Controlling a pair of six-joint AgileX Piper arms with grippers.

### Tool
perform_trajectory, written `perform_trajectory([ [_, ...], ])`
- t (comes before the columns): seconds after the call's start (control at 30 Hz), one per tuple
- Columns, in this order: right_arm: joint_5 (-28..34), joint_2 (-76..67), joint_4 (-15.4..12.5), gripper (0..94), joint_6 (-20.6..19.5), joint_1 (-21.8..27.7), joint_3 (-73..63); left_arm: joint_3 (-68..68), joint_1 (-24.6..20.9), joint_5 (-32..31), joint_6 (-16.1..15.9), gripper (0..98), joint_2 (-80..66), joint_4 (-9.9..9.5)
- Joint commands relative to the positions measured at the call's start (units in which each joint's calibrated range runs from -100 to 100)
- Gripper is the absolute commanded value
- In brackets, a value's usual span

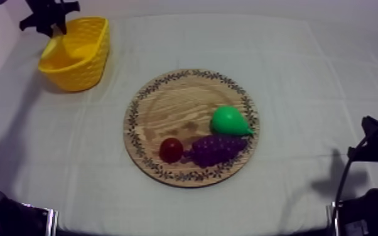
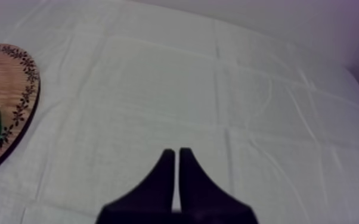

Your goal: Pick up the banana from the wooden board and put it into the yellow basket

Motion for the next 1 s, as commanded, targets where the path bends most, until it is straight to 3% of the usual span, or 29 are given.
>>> perform_trajectory([
  [0.0, 0.0, 0.0, 0.0, 0.4, 0.0, 0.0, 0.1, -0.2, 0.1, -0.7, 0.1, 21.1, 1.6, 0.26],
  [0.37, 0.0, 0.0, 0.0, 0.4, 0.0, 0.0, 0.1, -1.4, 1.4, -4.5, -0.6, 25.8, 7.7, 1.36],
  [0.7, 0.0, 0.0, 0.0, 0.4, 0.0, 0.0, 0.1, -0.1, 2.1, -11.5, -3.6, 38.9, 8.2, 3.73],
  [0.97, 0.0, 0.0, 0.0, 0.4, 0.0, 0.0, 0.1, 3.1, 3.2, -15.5, -2.8, 46.4, 5.8, 3.51],
])
